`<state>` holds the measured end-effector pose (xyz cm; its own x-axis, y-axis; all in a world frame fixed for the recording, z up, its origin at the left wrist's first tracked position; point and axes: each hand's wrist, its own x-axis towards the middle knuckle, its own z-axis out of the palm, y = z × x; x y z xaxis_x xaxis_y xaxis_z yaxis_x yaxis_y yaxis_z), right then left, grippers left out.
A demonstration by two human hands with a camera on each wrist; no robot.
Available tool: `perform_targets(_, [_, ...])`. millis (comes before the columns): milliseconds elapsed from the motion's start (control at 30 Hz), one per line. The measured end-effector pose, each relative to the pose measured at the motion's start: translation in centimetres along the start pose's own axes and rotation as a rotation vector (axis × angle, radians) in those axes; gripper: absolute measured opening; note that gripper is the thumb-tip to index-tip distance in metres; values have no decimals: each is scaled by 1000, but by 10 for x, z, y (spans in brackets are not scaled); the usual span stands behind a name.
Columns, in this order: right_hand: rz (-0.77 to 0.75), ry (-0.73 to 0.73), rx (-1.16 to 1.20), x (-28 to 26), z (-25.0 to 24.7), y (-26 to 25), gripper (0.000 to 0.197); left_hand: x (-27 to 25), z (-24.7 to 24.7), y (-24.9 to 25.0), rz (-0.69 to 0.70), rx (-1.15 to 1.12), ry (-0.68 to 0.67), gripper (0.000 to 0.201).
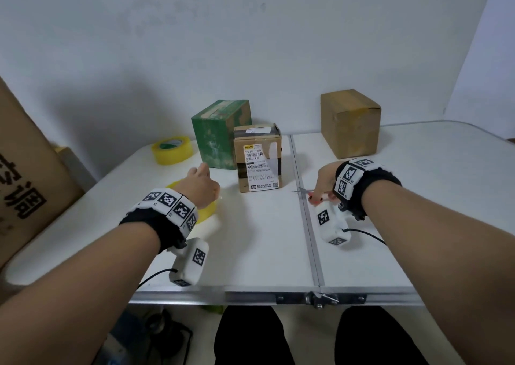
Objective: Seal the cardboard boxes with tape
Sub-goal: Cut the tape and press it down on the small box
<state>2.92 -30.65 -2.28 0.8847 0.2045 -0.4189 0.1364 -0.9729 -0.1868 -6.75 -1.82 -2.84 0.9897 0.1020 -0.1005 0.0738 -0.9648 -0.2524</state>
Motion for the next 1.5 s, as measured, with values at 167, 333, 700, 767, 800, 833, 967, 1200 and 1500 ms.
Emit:
perform_targets(167, [-22,-49,156,-6,-3,-5,54,5,2,-4,12,-147,60,20])
perform_targets(333, [-82,86,85,-13,-8,-14,35,8,7,-8,43,-417,53,33])
perform_targets(700, [-461,738,765,13,-32,-24,27,29,-68,11,139,-598,660,55])
perform_targets(767, [-545,747,772,16,-42,-33,27,37,-79,16,226,-550,476,72])
perform_targets(800, [-581,751,741,16,-48,-39,27,40,-80,18,236,-504,412,74])
perform_targets(833, [-613,749,696,16,-54,-43,29,43,-78,18,232,-460,392,72])
perform_targets(967, [-649,666,489,27,-71,-66,36,43,-65,22,220,-509,468,66])
perform_targets(1200, [-675,553,348,55,-48,-81,32,53,-56,18,230,-532,484,68])
perform_targets(1500, [-813,628,242,52,-35,-72,39,54,-51,21,272,-545,531,63])
